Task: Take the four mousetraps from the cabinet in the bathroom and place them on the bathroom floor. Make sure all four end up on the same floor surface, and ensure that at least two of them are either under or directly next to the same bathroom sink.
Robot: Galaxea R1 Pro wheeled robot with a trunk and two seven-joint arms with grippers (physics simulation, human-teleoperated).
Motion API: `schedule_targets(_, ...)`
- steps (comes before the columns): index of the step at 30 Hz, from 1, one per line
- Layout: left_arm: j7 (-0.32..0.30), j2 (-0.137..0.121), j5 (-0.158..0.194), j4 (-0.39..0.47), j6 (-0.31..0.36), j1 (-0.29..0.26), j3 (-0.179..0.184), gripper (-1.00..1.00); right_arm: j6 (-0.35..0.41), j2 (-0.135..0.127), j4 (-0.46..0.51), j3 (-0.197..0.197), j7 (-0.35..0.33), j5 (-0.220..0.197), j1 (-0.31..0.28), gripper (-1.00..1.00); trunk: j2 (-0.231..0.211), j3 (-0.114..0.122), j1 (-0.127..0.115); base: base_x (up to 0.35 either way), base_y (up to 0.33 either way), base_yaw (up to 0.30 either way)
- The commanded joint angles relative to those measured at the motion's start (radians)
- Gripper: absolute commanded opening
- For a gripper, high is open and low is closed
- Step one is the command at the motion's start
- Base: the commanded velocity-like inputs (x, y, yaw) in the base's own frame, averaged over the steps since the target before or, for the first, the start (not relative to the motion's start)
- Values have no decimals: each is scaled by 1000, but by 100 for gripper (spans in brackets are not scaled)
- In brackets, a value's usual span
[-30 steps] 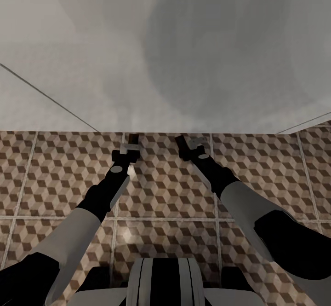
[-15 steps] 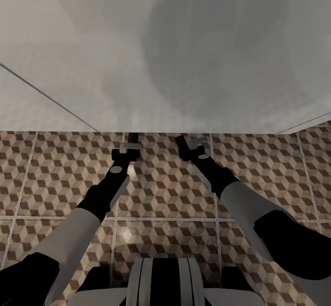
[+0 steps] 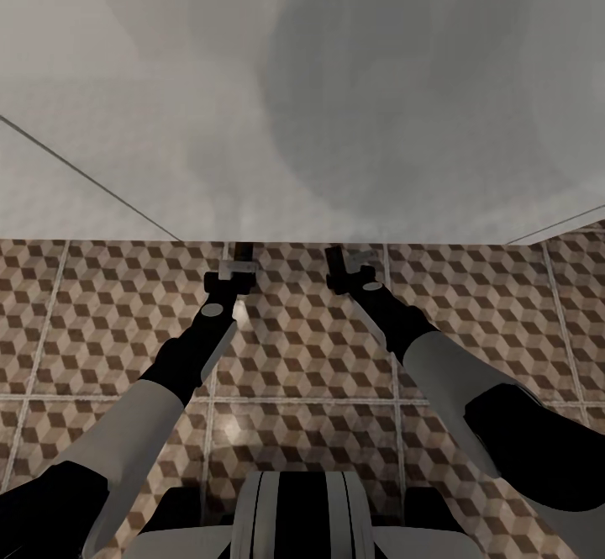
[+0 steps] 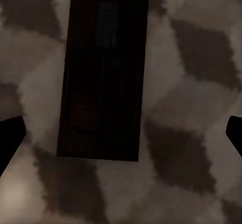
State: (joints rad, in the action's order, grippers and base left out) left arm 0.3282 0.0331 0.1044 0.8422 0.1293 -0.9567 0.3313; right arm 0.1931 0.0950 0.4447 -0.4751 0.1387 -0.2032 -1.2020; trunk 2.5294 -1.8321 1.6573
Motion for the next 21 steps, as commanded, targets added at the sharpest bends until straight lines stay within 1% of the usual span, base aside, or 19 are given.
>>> schedule_targets(1,9,-1,9,1,4,-1,5,-100,5,-1,2,-8,9,-10,-1,100,0,0,0,0,0,0)
schedule_targets(21,9,-1,9,2,-5,-1,3,-100,5,-1,0,-10,9,-10,-1,100,0,0,0,0,0,0)
